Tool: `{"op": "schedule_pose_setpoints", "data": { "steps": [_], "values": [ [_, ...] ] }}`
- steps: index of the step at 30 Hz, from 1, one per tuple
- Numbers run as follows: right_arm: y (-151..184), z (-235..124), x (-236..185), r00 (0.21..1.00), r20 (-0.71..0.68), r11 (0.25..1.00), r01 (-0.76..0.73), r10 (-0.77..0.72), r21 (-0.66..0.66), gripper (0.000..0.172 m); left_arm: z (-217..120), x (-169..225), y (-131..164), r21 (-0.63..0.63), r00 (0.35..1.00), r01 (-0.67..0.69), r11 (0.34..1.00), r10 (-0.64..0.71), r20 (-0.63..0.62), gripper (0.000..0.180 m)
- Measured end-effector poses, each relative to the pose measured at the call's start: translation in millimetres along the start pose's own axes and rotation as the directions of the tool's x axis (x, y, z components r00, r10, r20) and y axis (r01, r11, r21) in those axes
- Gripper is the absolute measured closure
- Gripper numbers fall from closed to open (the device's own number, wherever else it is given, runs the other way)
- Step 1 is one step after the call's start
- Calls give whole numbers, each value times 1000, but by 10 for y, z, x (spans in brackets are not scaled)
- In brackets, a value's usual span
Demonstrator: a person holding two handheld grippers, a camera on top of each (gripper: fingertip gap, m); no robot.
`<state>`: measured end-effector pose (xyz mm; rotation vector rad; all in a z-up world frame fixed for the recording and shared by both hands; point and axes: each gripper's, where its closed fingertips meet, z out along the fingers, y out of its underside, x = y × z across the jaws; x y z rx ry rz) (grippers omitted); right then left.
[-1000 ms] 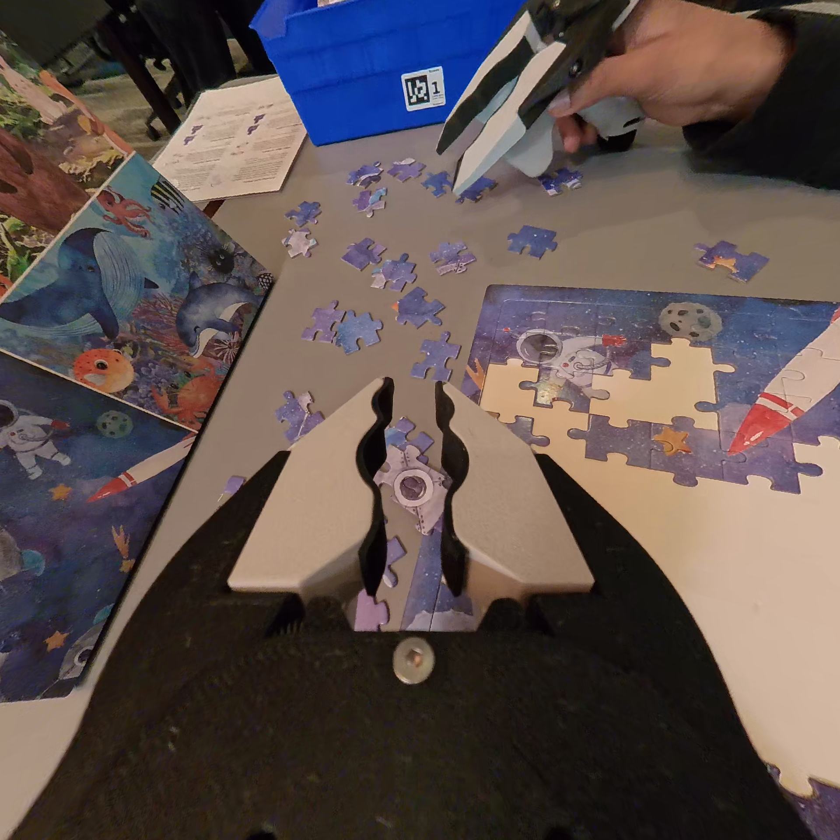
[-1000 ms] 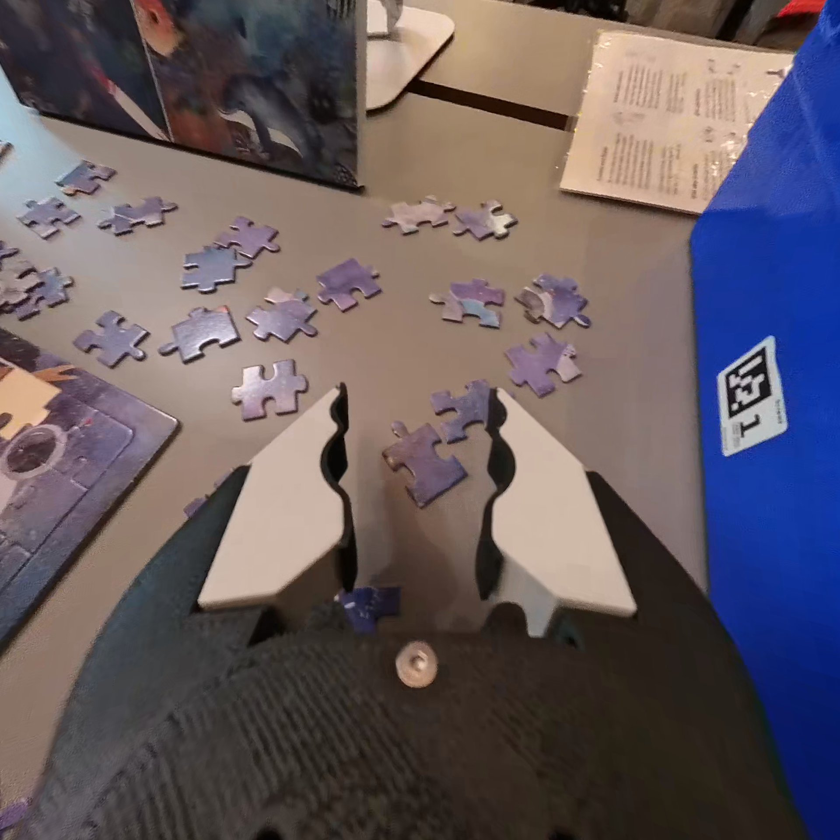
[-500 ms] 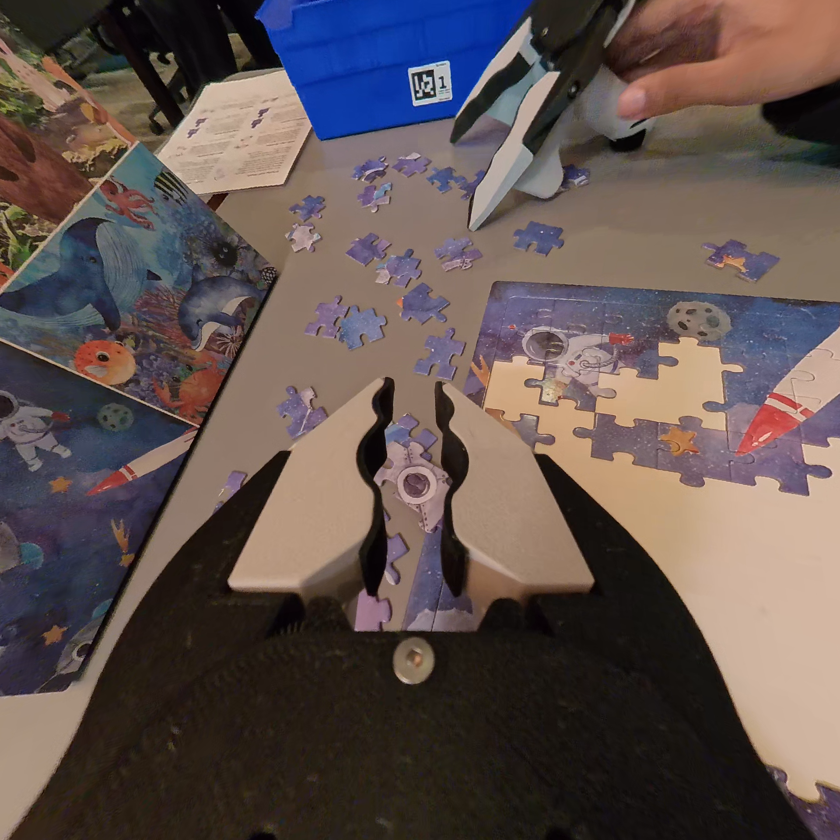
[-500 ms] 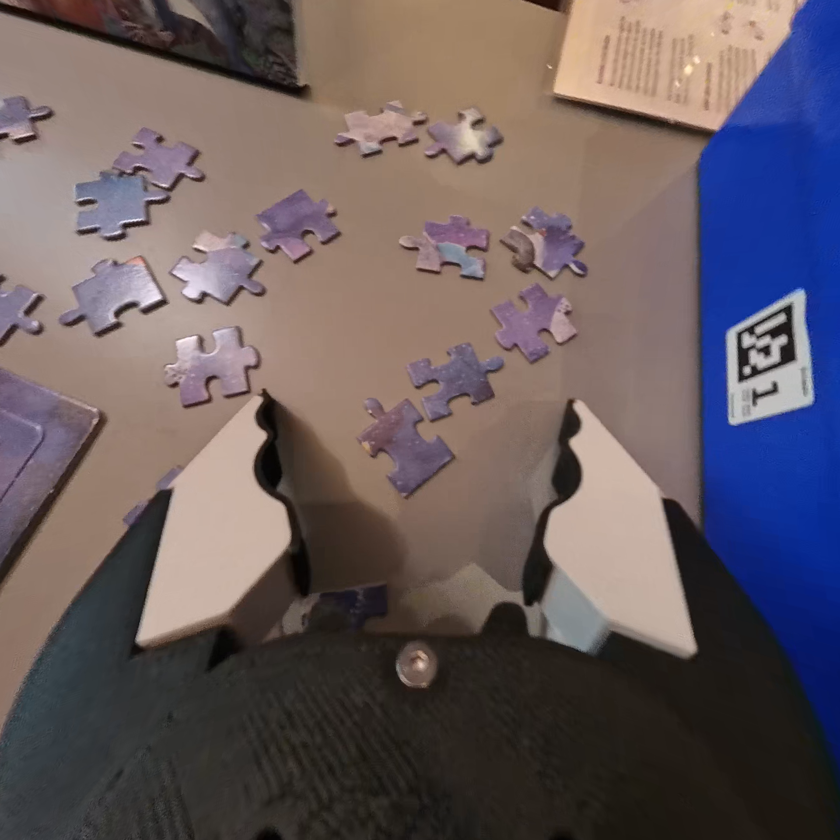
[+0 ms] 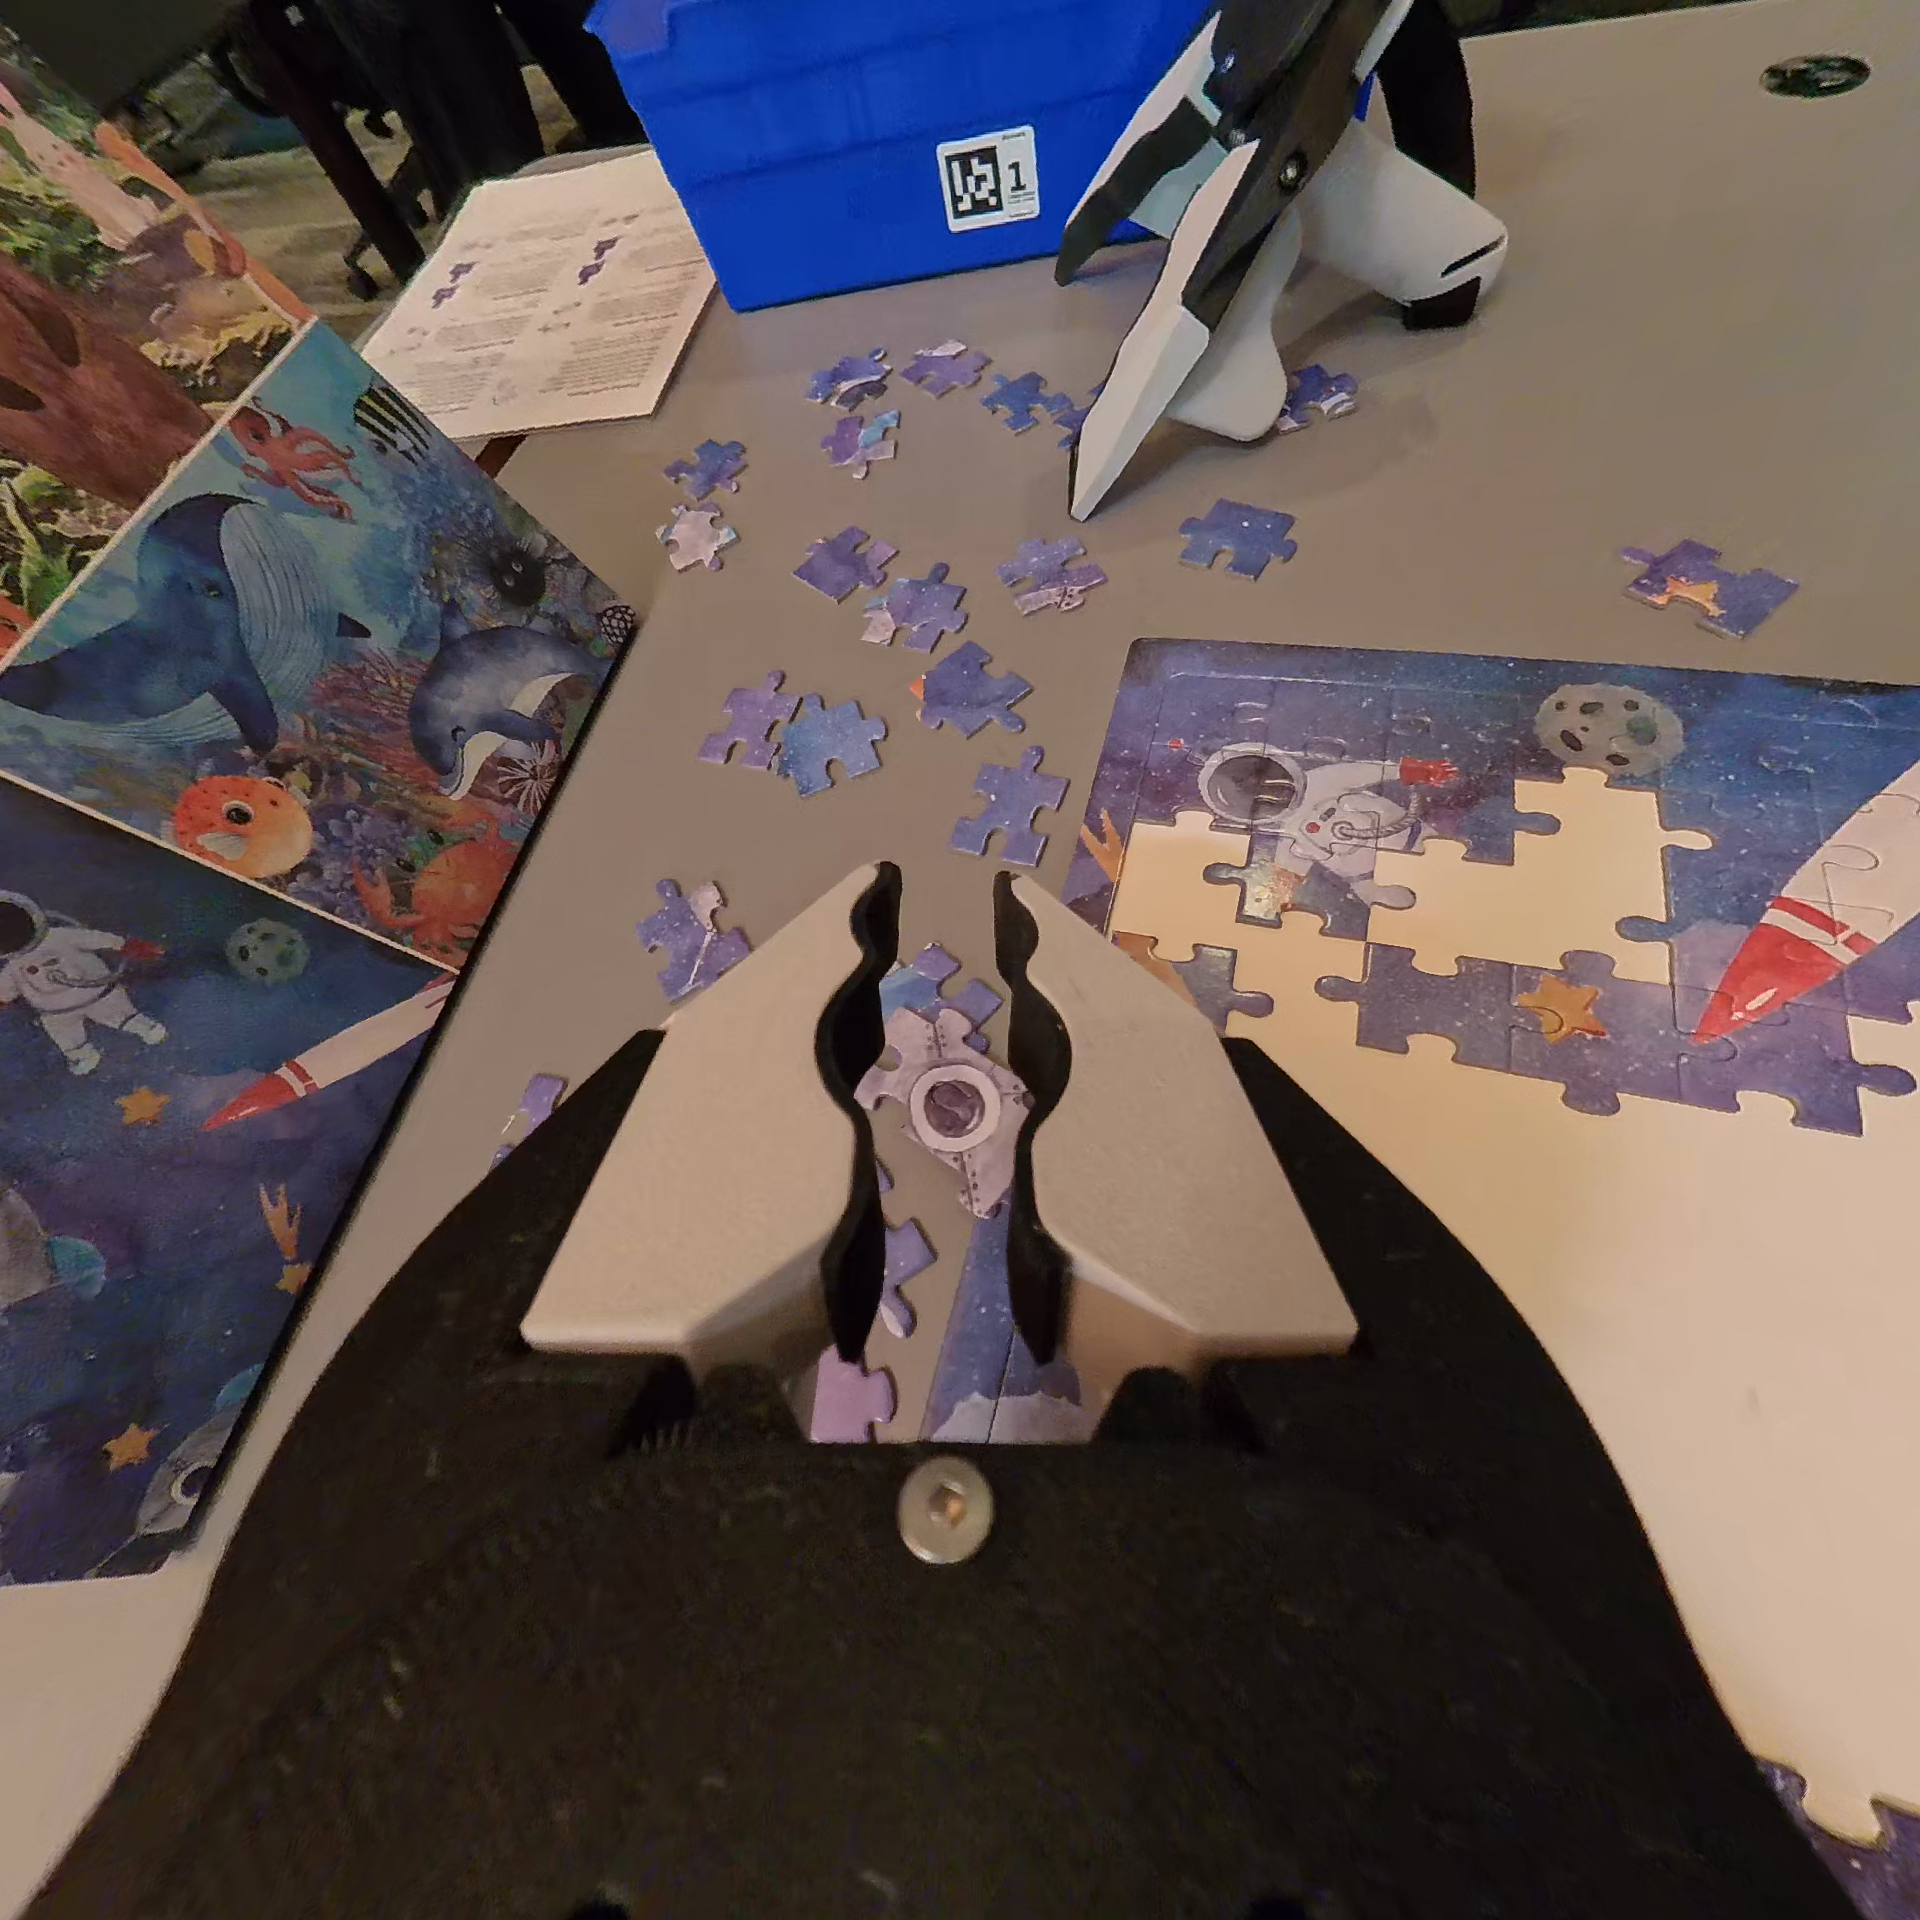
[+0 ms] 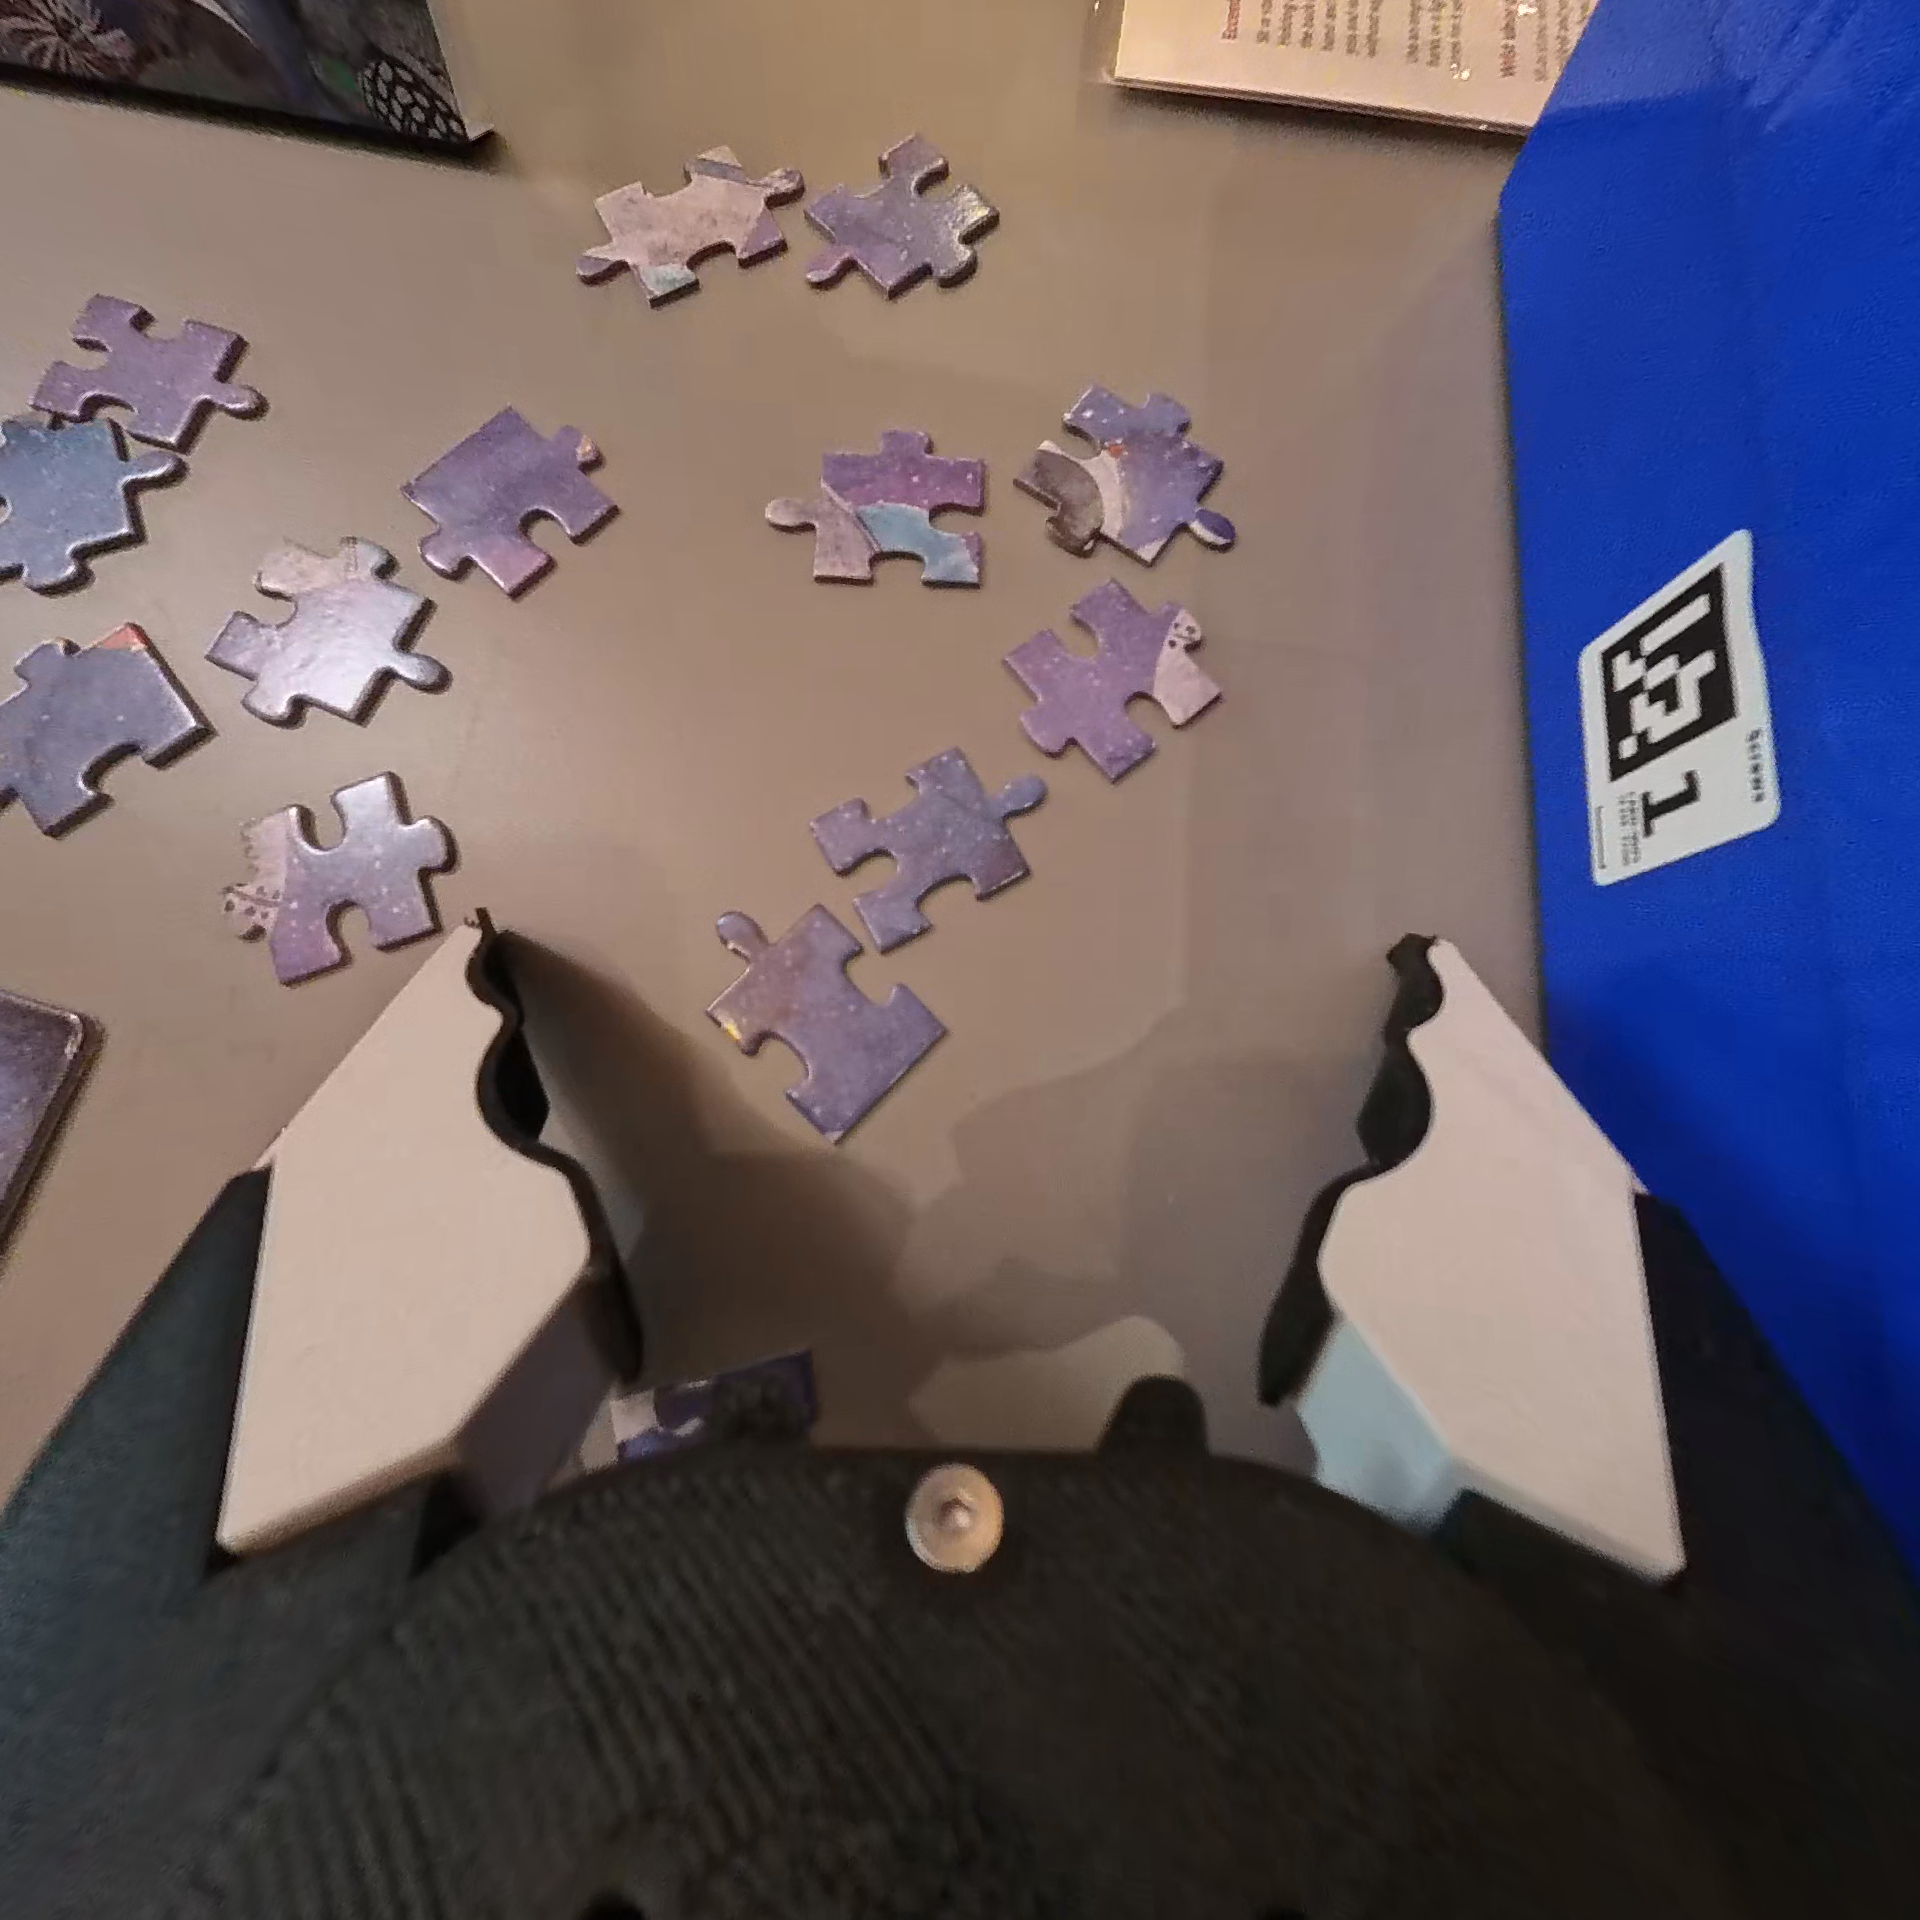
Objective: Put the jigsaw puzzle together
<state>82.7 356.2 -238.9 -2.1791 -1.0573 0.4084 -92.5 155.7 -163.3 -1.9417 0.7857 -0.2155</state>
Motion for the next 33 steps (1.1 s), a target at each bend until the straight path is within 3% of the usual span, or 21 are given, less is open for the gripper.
{"op": "schedule_pose_setpoints", "data": {
  "steps": [33],
  "values": [
    [0, 0, 1, 1000, 0, 1000, 0, 0, 0, 13, -2, -17, -11, 7, 1000, 2, 1000, -2, 10, 163]
  ]
}}
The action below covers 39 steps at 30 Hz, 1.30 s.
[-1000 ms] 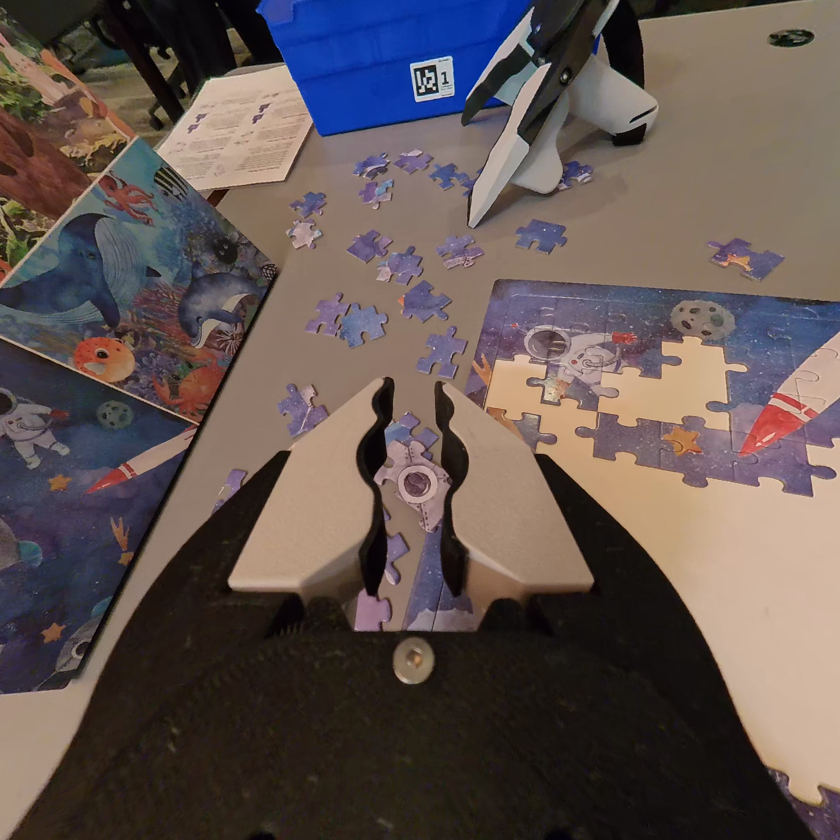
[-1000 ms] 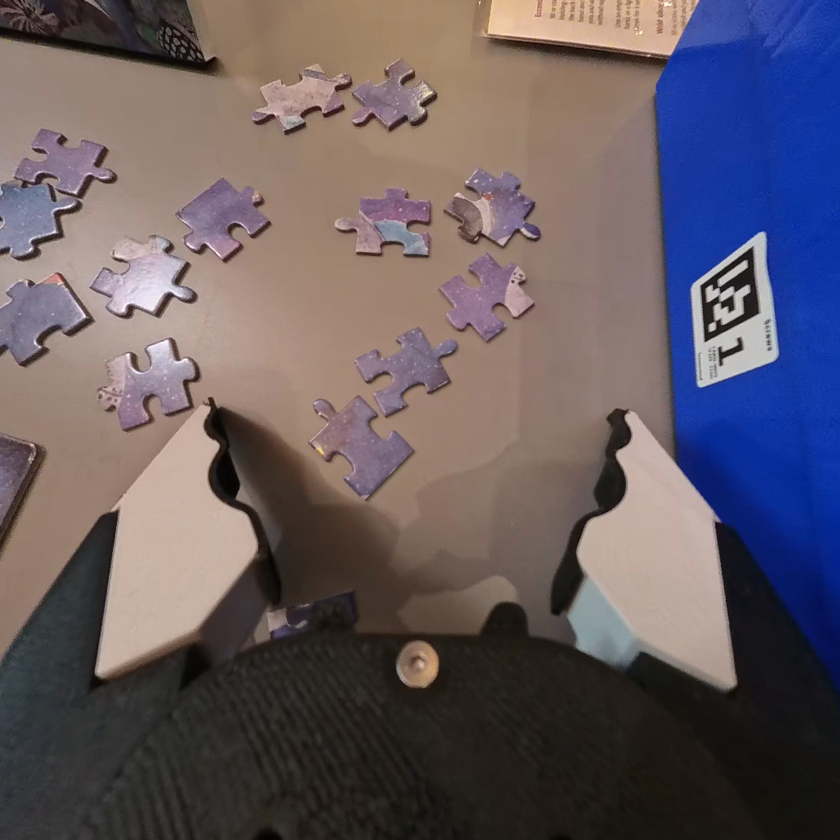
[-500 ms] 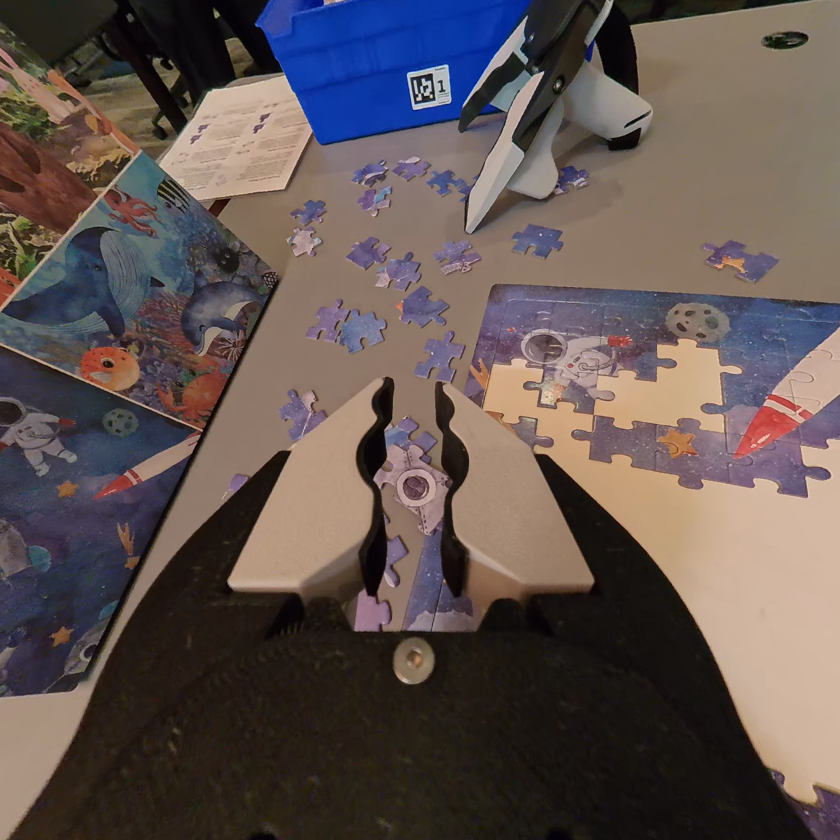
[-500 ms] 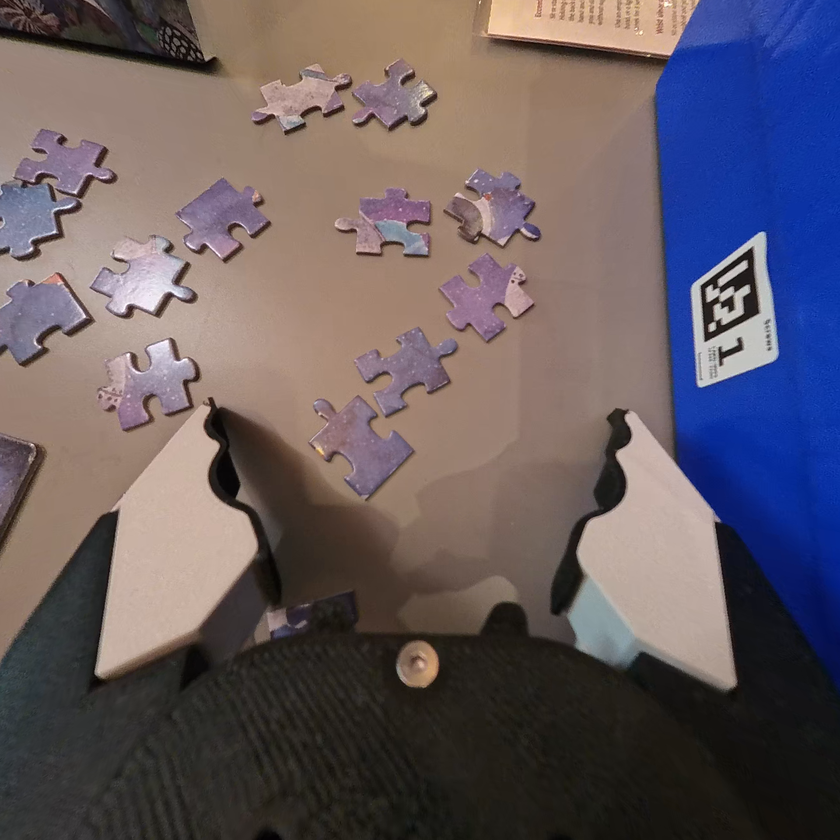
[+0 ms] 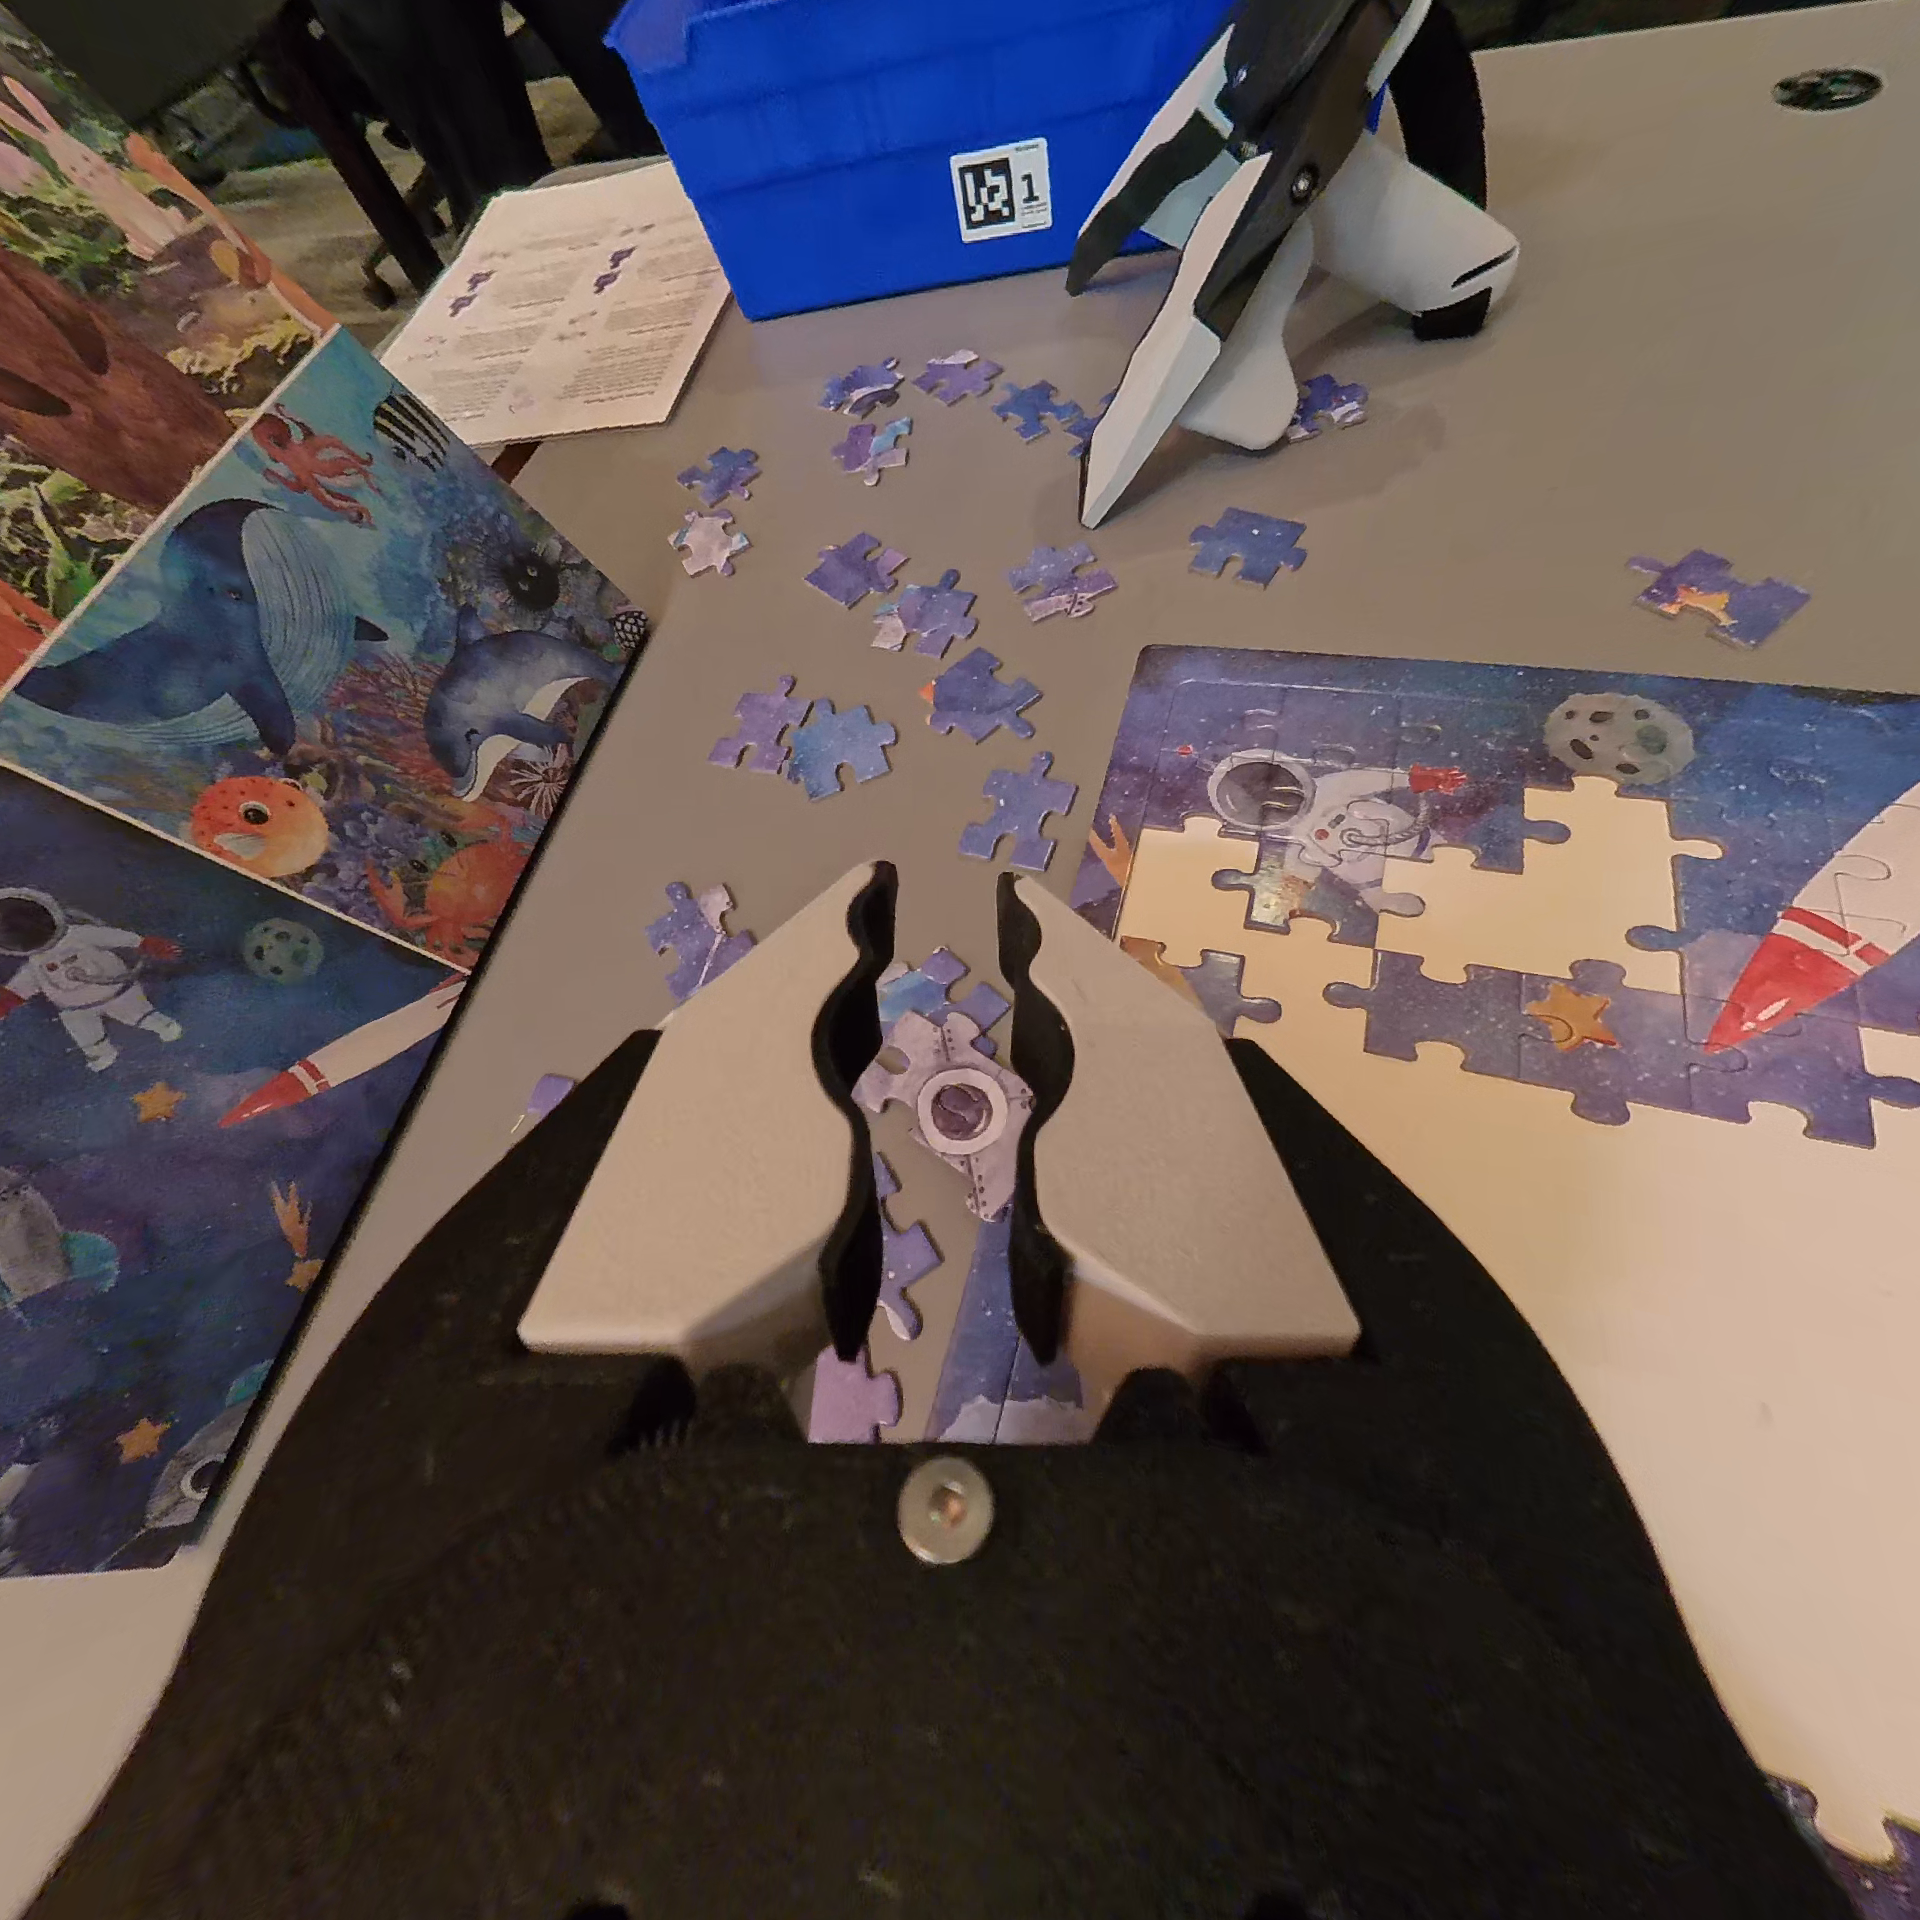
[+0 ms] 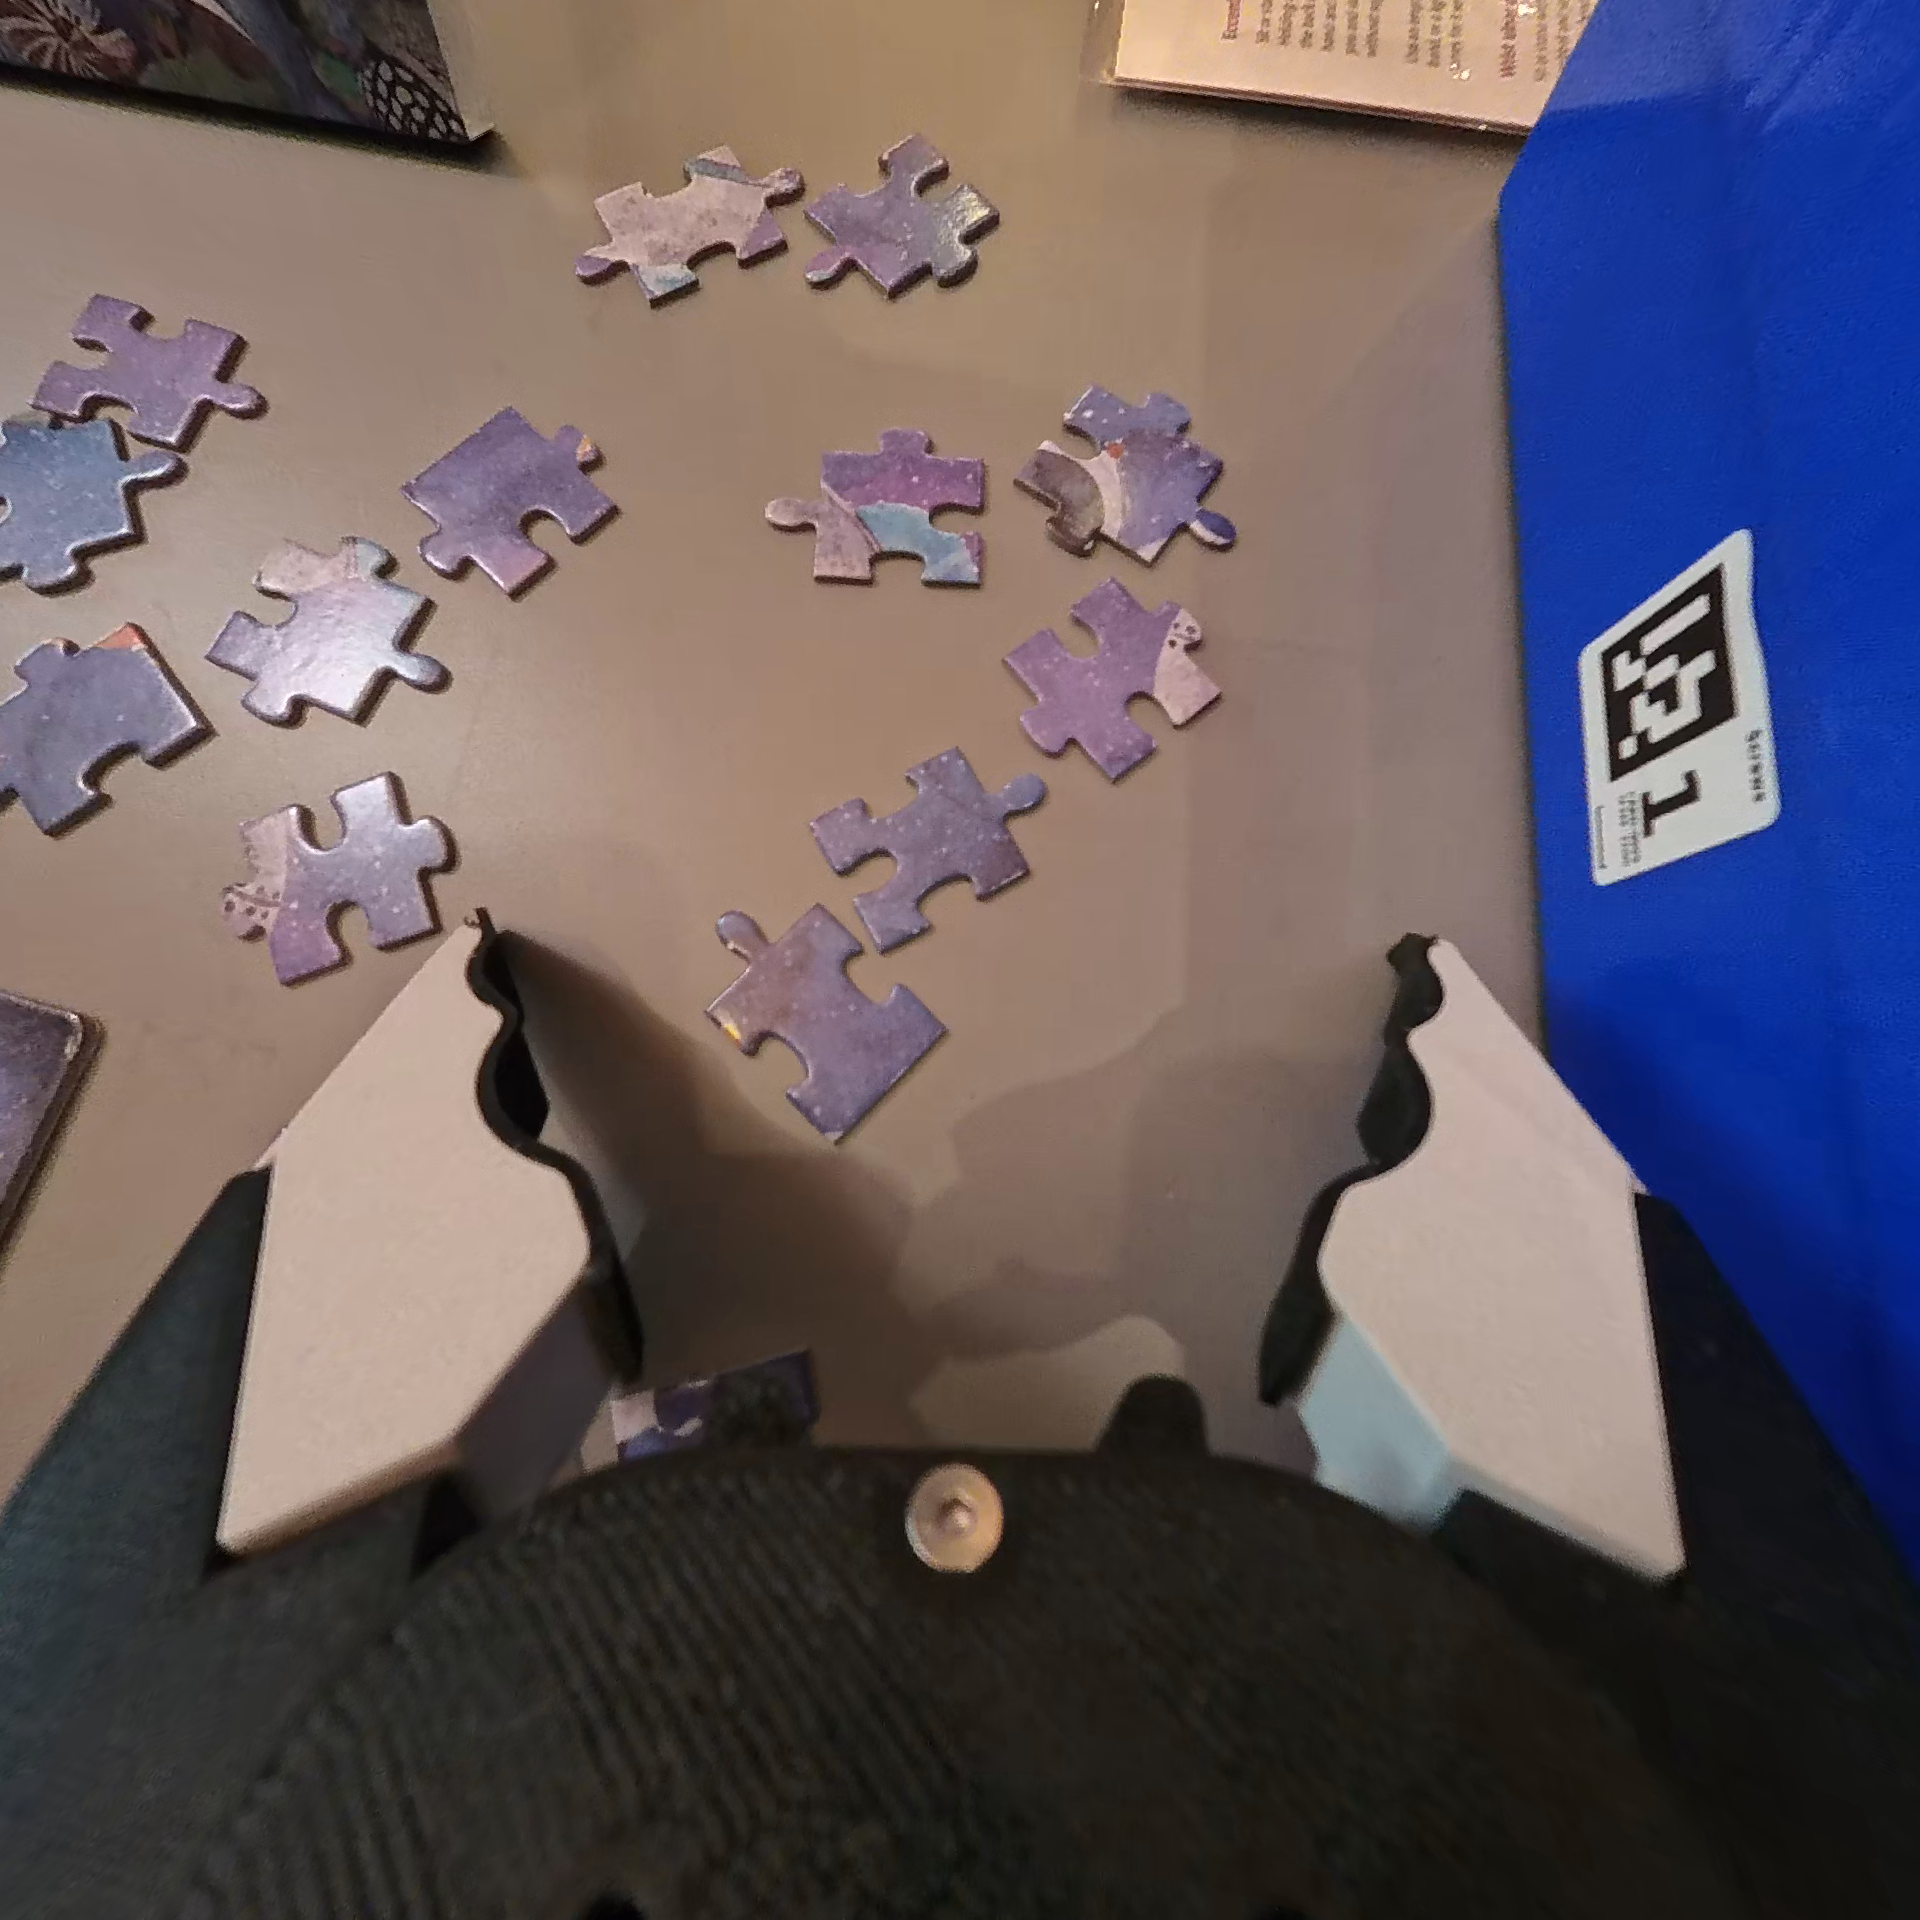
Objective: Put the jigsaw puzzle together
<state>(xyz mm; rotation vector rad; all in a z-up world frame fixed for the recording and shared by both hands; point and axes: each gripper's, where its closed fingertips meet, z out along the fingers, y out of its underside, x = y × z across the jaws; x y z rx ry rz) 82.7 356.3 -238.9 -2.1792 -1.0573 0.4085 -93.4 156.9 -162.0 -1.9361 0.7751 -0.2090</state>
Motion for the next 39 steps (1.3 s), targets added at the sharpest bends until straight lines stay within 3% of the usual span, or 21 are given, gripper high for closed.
{"op": "schedule_pose_setpoints", "data": {
  "steps": [39],
  "values": [
    [-69, 42, -14, 991, 91, 995, 99, -99, 11, 13, -37, -90, 6, 9, 999, 33, 999, -33, 25, 162]
  ]
}}
